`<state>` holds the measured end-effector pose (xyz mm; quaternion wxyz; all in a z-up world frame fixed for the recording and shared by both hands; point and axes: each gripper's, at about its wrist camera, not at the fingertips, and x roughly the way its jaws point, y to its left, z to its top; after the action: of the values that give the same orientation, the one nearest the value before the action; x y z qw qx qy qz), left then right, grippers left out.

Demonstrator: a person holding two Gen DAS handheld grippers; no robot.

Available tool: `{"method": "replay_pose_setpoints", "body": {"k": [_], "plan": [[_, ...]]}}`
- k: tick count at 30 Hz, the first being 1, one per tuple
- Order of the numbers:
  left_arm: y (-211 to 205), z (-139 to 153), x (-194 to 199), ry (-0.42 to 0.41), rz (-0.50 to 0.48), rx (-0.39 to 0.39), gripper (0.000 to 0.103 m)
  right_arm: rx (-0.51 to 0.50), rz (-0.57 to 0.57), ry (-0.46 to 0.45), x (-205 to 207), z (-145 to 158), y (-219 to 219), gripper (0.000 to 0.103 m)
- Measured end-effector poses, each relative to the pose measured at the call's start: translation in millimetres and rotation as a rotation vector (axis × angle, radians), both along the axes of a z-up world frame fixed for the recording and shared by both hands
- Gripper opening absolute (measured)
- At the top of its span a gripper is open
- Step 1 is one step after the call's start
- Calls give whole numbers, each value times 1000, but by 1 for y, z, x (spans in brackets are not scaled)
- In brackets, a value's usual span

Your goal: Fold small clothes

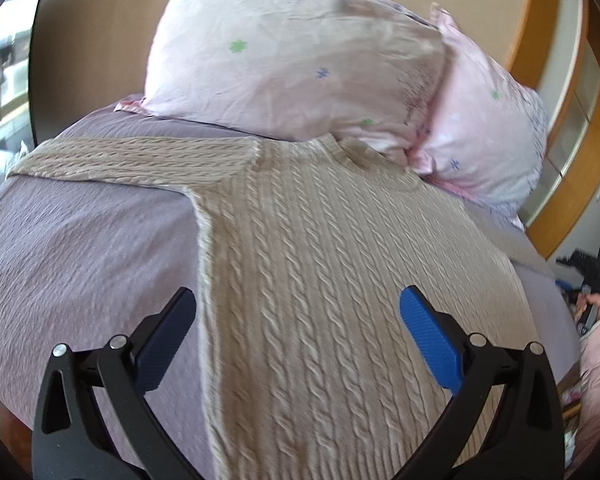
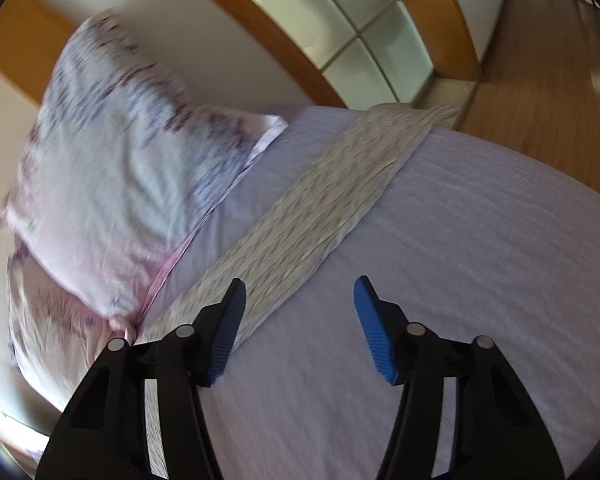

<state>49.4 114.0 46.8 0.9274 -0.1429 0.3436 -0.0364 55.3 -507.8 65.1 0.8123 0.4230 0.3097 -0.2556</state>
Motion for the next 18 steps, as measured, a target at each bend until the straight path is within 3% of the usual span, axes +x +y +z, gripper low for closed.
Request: {"method": "replay_pose_setpoints", "body": {"k": [4, 11, 12, 13, 16, 18], "plan": [[58, 2, 24, 26, 167, -30, 101, 6, -133, 55, 15, -22, -48, 51], [130, -7, 46, 71, 350, -81, 101, 4, -225, -17, 36, -33, -84, 47], [139, -8, 48, 77, 373, -85, 101, -5, -236, -24, 36, -35, -87, 33], [147, -9, 48, 80, 387, -92, 101, -13, -251, -10, 38, -40, -89, 9], [170, -14, 49, 95, 425, -143, 101, -22, -253, -17, 36, -38, -84, 9], [183, -16, 48, 102, 440, -168, 99, -133, -182, -57, 45, -15, -60, 9]]}}
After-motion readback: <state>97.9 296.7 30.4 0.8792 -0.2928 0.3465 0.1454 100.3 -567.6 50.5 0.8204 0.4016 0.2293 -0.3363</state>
